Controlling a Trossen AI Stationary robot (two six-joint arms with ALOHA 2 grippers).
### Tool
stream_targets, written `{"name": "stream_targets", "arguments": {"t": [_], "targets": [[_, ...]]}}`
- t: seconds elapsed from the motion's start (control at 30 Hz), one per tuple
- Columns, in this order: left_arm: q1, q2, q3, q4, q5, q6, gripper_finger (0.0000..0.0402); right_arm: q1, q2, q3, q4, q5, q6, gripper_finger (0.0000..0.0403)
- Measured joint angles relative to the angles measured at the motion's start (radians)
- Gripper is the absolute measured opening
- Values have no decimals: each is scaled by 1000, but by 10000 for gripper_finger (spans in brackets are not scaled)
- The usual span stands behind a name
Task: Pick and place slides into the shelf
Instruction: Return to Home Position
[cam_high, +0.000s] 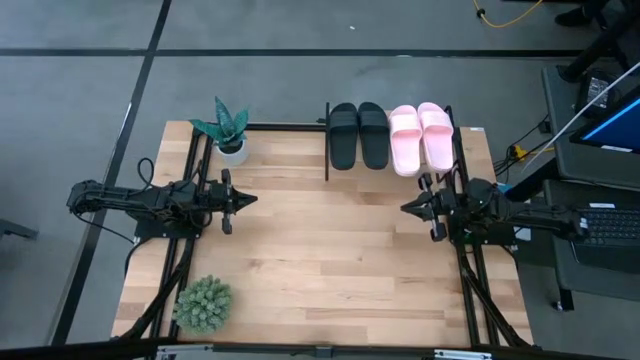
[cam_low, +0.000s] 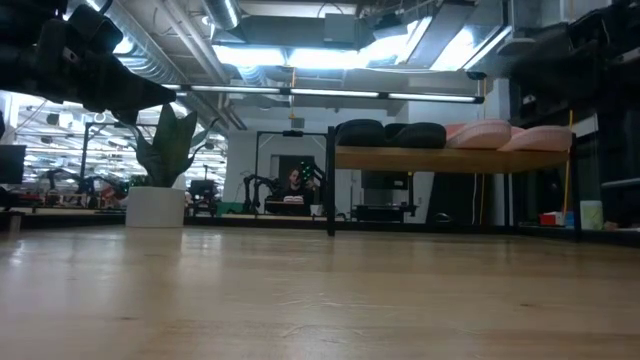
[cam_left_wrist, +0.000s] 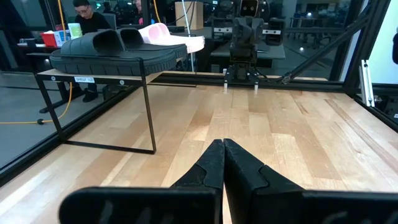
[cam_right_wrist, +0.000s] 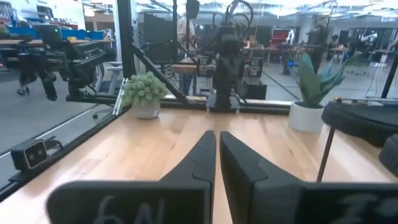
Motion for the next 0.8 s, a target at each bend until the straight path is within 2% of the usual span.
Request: {"name": "stream_targets", "arguments": {"t": [0.1,0.43,0.63,0.8], "targets": [[0,0,0,0,0,0,0,16,-23,0,-22,2,15,26],[0,0,0,0,0,0,0,182,-113,0,-63,-1,-22,26],[0,0,0,0,0,0,0,194,-113,-3,-121,0,-20,26],[0,0,0,0,0,0,0,211,-113,-3,-126,0,-100,26]]}}
